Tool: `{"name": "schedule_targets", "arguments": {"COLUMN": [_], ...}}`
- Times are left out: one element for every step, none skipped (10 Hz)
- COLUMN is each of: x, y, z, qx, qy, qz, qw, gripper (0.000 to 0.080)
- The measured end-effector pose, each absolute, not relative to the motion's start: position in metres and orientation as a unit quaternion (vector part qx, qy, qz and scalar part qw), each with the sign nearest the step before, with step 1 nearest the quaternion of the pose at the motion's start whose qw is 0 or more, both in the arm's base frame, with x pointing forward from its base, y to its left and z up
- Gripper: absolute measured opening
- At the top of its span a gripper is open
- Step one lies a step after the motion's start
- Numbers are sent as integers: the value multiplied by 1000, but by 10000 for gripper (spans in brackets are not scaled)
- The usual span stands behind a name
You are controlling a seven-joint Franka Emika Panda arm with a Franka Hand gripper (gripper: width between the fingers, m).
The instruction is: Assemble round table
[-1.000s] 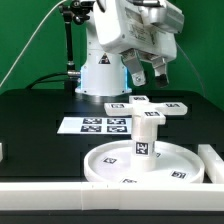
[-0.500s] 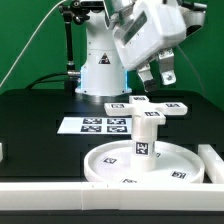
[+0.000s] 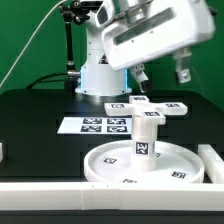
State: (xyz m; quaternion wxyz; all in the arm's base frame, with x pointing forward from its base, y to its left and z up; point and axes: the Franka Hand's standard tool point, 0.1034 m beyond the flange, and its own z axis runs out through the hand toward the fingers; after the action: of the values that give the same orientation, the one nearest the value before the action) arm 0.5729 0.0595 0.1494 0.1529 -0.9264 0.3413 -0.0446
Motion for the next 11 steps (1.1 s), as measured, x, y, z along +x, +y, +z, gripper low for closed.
{"name": "schedule_targets", "arguments": {"x": [574,575,578,578,578,578,578,579,580,579,579], "y": [64,68,66,65,65,65,59,56,54,52,47], "z": [153,152,152,151,151,151,150,150,150,149,148], "qx": [-955,-975,-975,-982,-986,-988,-993,-987,-977,-963,-955], "qy": [258,180,177,134,102,80,-30,-127,-193,-257,-285], "qz": [-31,-17,-26,-32,-36,-39,-53,-66,-68,-67,-66], "qw": [141,131,131,129,128,127,101,74,59,46,44], "gripper": [649,649,649,649,649,649,649,649,649,649,649]}}
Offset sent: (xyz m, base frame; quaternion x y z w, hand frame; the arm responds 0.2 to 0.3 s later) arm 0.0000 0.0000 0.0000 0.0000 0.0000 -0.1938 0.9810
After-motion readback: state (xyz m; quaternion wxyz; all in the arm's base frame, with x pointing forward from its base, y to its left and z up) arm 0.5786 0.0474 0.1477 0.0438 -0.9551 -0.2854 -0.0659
